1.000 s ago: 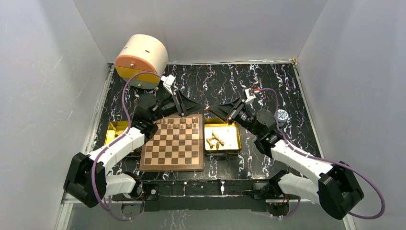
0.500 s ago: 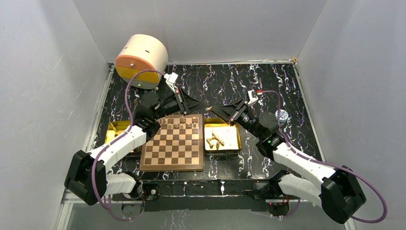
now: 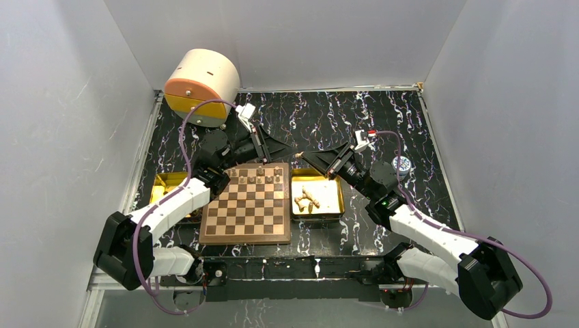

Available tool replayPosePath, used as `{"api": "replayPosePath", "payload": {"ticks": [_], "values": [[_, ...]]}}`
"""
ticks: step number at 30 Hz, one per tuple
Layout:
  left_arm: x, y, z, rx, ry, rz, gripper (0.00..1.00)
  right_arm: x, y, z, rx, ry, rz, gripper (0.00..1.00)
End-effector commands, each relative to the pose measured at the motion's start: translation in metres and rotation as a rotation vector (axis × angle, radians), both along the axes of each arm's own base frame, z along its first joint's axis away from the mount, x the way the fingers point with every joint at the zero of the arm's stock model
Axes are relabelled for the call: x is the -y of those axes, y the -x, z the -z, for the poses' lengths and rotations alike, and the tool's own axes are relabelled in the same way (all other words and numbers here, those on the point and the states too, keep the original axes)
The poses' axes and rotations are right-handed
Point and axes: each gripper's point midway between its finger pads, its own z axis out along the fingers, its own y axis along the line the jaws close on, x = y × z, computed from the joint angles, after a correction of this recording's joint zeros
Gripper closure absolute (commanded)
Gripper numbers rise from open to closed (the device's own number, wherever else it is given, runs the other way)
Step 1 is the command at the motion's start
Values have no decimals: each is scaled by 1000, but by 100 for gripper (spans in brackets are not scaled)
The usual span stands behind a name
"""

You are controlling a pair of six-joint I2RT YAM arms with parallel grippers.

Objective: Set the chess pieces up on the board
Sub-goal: Place the chess piece on the chessboard.

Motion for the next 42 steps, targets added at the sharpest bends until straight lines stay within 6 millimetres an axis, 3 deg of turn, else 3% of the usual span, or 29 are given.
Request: {"api": "replayPosePath", "payload": {"ticks": [1,11,21,25,29,32,39,42], "values": [[3,7,-25,67,38,36,66,6,1,-23,64,-61,20,86],[9,11,-19,52,27,72,68,6,-1,-18,53,-67,25,86],[9,11,-25,79,31,64,90,1,-2,-9,37,-32,9,83],[7,6,-17,84,-28,34,95,-2,2,10,23,34,-21,62],[-1,-7,2,98,-222,-39,97,11,4,24,16,85,38,39],[-15,-15,15,108,-376,-95,97,20,5,29,40,151,82,27],[-67,-33,57,10,-739,-217,98,39,7,38,84,332,150,2],[-98,-40,73,-66,-847,-246,98,44,8,39,104,367,167,1]]}}
